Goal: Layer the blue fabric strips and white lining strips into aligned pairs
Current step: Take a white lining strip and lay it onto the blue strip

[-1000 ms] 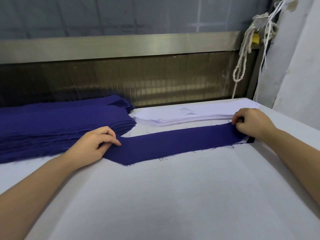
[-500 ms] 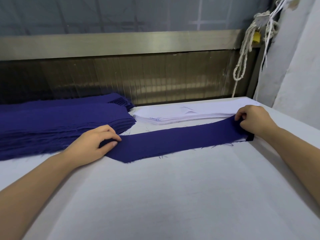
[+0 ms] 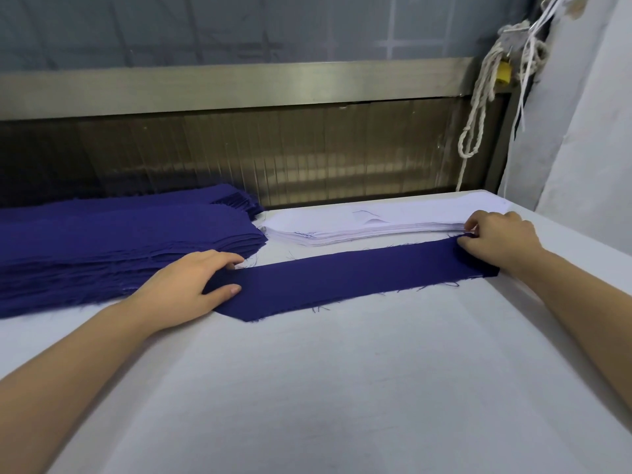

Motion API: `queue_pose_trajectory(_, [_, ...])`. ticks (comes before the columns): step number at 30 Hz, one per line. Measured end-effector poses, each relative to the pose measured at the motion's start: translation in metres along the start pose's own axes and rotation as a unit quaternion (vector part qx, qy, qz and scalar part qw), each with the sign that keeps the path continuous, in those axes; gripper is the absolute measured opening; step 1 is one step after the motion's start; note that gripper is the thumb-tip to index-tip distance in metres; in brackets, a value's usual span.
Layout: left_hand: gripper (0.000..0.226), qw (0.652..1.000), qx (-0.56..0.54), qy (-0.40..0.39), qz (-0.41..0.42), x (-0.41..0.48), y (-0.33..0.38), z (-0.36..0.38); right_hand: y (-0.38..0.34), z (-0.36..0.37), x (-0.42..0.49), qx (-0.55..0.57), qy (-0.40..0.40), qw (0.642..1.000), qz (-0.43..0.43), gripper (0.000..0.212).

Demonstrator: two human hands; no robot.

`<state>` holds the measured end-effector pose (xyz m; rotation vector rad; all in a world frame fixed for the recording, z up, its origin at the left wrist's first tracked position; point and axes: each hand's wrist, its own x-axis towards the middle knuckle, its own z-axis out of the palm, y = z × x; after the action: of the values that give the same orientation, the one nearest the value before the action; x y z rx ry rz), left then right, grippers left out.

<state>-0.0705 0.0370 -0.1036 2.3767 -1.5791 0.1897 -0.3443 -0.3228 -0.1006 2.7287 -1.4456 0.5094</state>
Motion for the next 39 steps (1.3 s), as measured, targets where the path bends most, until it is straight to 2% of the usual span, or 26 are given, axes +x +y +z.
queue_pose_trajectory(3, [0.049,1.000,-0.005,0.001,-0.022,0.003,0.002,0.002,-0.001,0.002,0.003,-0.003,-0.025,1.000,0.013,0.032])
queue_pose_trajectory(8, [0.044,0.999,-0.007,0.025,-0.023,0.004,0.003,0.006,-0.005,-0.001,0.005,0.030,-0.072,0.996,0.032,0.018])
queue_pose_trajectory(11, [0.039,0.999,-0.008,0.037,-0.023,0.005,0.003,0.004,-0.005,-0.002,0.004,0.031,-0.083,0.996,0.031,0.022])
queue_pose_trajectory(15, [0.032,0.999,-0.009,0.013,-0.033,0.005,0.003,-0.001,-0.005,-0.002,0.003,0.018,-0.103,0.994,0.043,0.037])
queue_pose_trajectory(21, [0.022,0.999,0.046,-0.009,-0.017,0.002,0.005,-0.004,-0.007,-0.003,0.004,0.024,-0.099,0.994,0.047,0.033])
queue_pose_trajectory(25, [0.016,1.000,0.017,0.006,-0.016,0.002,0.007,-0.006,-0.009,-0.001,0.001,0.050,-0.058,0.997,0.014,0.021])
queue_pose_trajectory(30, [0.029,0.995,-0.070,0.068,-0.032,0.002,0.007,-0.004,-0.010,0.001,-0.003,0.133,0.024,0.991,-0.019,0.015])
queue_pose_trajectory(34, [0.017,0.976,-0.150,0.147,-0.060,0.004,0.005,-0.006,-0.013,-0.001,-0.006,0.157,0.055,0.985,-0.054,0.015])
queue_pose_trajectory(37, [0.019,0.957,-0.190,0.202,-0.087,0.006,0.004,-0.010,-0.019,-0.002,-0.008,0.157,0.081,0.982,-0.074,0.014])
queue_pose_trajectory(39, [0.019,0.949,-0.186,0.231,-0.110,0.008,-0.001,-0.014,-0.025,-0.002,-0.011,0.196,0.106,0.972,-0.077,0.012])
